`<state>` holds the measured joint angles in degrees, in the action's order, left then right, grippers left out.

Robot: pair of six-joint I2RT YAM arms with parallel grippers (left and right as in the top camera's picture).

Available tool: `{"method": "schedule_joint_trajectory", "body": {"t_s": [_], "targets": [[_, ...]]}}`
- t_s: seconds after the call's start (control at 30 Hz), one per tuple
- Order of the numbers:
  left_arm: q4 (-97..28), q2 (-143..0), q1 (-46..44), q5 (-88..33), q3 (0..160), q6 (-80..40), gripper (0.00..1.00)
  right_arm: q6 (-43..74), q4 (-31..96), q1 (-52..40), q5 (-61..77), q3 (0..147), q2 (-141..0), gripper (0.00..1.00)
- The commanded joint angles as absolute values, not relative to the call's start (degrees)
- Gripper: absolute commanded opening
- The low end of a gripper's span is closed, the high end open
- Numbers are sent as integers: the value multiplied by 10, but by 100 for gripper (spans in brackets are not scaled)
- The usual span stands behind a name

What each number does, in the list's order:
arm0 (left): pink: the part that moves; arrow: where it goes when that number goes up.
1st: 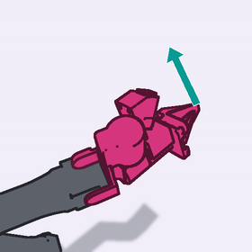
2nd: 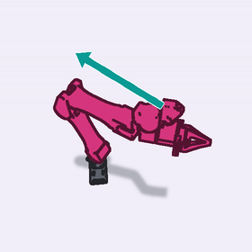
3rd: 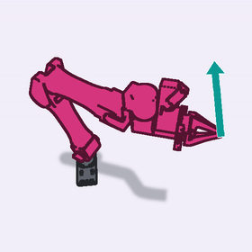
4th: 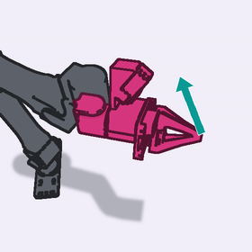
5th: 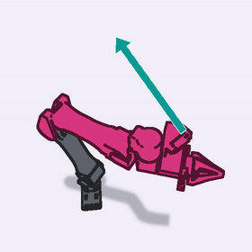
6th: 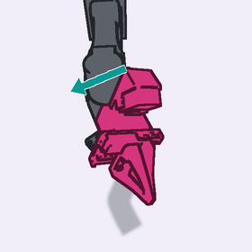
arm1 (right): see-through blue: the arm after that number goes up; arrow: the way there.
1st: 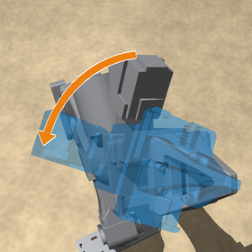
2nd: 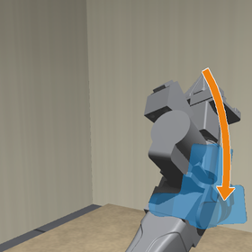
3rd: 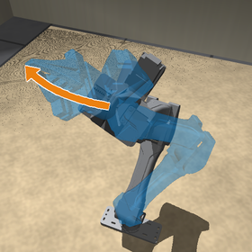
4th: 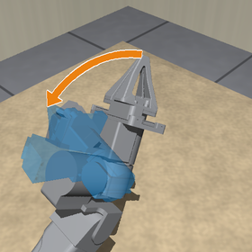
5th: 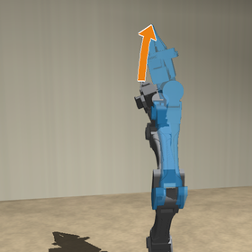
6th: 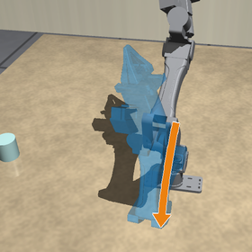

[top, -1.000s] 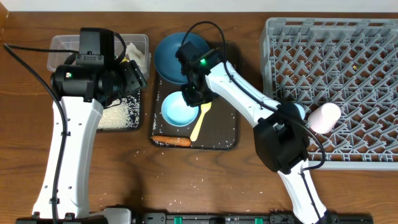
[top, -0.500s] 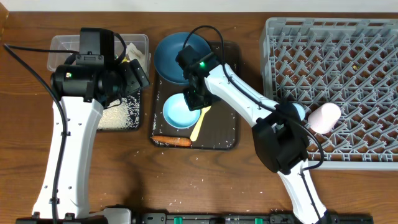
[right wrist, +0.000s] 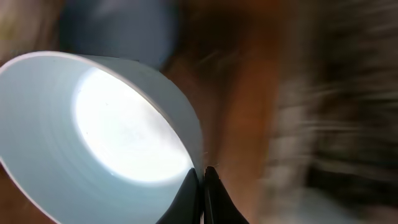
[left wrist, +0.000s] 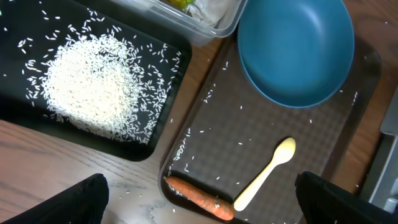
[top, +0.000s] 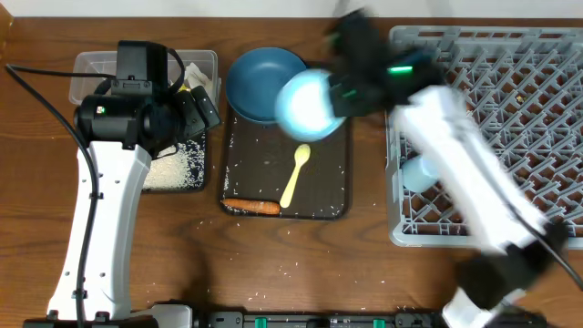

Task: Sort waste into correct bins and load items into the dishwasher rack
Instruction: 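Carry bowl right and set it upside down in dish rack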

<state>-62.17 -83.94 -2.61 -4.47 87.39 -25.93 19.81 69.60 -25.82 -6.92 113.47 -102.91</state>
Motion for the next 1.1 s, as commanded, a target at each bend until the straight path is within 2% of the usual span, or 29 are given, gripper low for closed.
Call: {"method": "schedule_joint_trajectory", "body": {"t_s": [0.0,0.13,0.23,0.4,0.57,0.77,1.07], "targets": [[-624,-842,-24,-38,871,-262,98,218,702,-201,-303,1136,-996,1],[-624,-842,-24,-38,871,-262,98,248,691,-157,-590,1136,-991,1],[-624,-842,-24,-38,871,-262,98,248,657,-135,-675,1136,-1005,1],[-624,-842,-24,-38,871,-262,99,171,595,-96,-689,1136,-1046,1],[-624,-842,-24,-38,871,-262,99,136,587,-75,-692,1136,-1104,1],[-624,-842,-24,-38,871,-262,99,78,594,-95,-692,1136,-1171,1],[-624,-842,-24,-38,871,-262,99,81,578,-124,-689,1136,-1235,1]]}}
